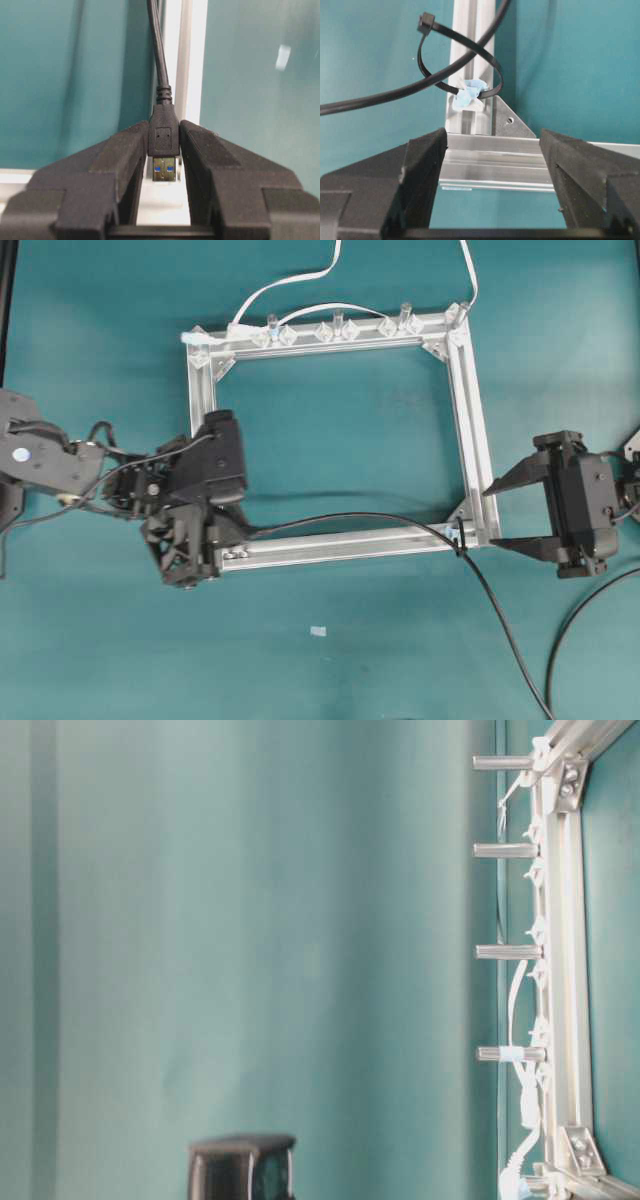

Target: Insert the wire through the string loop located on the right side.

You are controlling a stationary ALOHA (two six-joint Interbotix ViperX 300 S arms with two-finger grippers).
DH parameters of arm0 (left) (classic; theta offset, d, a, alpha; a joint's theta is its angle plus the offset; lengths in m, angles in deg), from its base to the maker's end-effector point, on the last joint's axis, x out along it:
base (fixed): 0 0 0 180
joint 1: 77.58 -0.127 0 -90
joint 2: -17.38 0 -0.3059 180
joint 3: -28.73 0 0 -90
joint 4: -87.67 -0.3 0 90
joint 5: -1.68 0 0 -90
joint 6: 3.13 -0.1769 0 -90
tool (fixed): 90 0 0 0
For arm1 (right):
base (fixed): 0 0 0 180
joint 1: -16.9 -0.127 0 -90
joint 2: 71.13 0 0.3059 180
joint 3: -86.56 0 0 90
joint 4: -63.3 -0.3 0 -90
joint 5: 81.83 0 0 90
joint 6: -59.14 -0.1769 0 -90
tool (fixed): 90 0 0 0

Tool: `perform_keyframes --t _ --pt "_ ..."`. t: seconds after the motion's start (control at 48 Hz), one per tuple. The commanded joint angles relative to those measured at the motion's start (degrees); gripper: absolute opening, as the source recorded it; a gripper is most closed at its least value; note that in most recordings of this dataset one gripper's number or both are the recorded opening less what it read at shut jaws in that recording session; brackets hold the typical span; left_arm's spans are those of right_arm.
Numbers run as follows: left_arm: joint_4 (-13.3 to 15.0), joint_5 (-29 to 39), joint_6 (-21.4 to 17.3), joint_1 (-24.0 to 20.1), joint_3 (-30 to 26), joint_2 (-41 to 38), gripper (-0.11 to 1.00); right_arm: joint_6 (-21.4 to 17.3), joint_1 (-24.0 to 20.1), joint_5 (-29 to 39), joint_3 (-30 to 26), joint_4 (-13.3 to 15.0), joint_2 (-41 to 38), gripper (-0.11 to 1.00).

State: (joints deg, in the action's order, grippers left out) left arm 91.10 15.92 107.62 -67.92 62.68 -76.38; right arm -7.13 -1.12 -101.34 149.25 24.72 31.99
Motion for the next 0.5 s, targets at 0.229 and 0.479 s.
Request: perform_keyframes --t 0.229,0.479 --pt "0.09 2.9 4.75 2.72 5.19 6.86 0.23 0.0 0.09 -1.14 -1.05 0.09 -0.44 0.83" --pt "0.09 5.1 5.01 3.52 7.29 8.7 0.23 0.09 0.09 -1.93 -1.41 0.09 -1.32 0.83"
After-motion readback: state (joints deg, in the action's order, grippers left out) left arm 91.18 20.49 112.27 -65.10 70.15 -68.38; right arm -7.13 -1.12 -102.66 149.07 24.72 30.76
